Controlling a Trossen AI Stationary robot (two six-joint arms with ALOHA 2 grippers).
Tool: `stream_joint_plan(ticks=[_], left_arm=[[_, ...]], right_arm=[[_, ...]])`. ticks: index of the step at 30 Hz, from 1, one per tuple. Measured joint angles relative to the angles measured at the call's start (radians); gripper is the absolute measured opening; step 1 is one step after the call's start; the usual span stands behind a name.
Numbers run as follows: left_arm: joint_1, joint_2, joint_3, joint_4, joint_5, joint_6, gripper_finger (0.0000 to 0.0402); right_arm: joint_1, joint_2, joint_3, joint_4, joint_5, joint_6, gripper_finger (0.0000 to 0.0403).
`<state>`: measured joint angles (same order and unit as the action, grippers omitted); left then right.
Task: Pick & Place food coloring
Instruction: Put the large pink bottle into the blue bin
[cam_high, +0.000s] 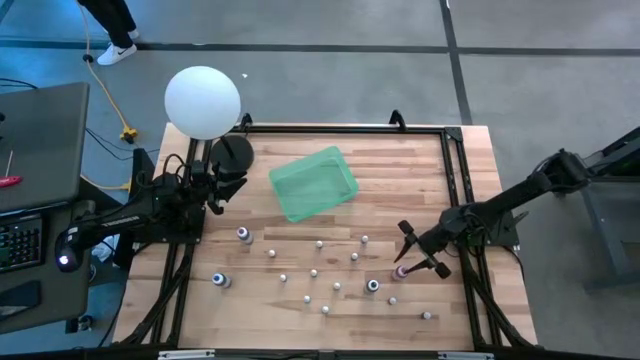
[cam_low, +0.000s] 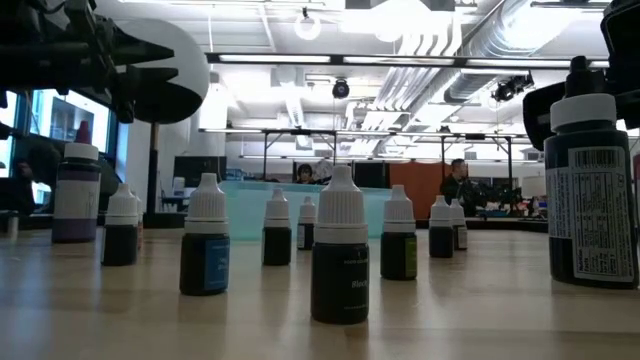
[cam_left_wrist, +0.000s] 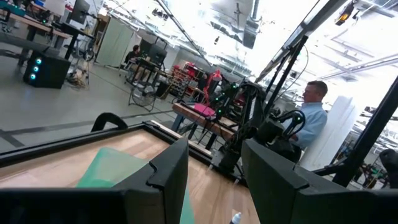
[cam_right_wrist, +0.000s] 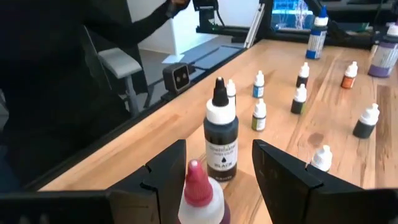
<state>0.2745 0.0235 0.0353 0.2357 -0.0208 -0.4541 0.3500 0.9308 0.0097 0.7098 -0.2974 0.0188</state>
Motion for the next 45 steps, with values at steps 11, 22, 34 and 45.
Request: stream_joint_plan(ticks=[11,22,34,45], left_arm=[[0.000,0.000,0.000,-0.002,0.000,0.000,0.0149],[0.000,0.000,0.000,-0.008,-0.022,0.009,0.0149],[0.000,0.000,0.000,-0.063,-0.098,0.012,0.0149],[0.000,0.000,0.000,-0.059,-0.154,0.012,0.0149]], right_arm=[[-0.002,0.064,0.000,0.021,0.006,-0.001,0.0153],[-0.003,0.064,0.000,0.029,0.017,-0.002,0.0036],[-0.004,0.065,0.001,0.310,0.425,-0.240,0.0043],[-0.310,0.072,0.340,0.163,0.634,-0.333,0.0044]])
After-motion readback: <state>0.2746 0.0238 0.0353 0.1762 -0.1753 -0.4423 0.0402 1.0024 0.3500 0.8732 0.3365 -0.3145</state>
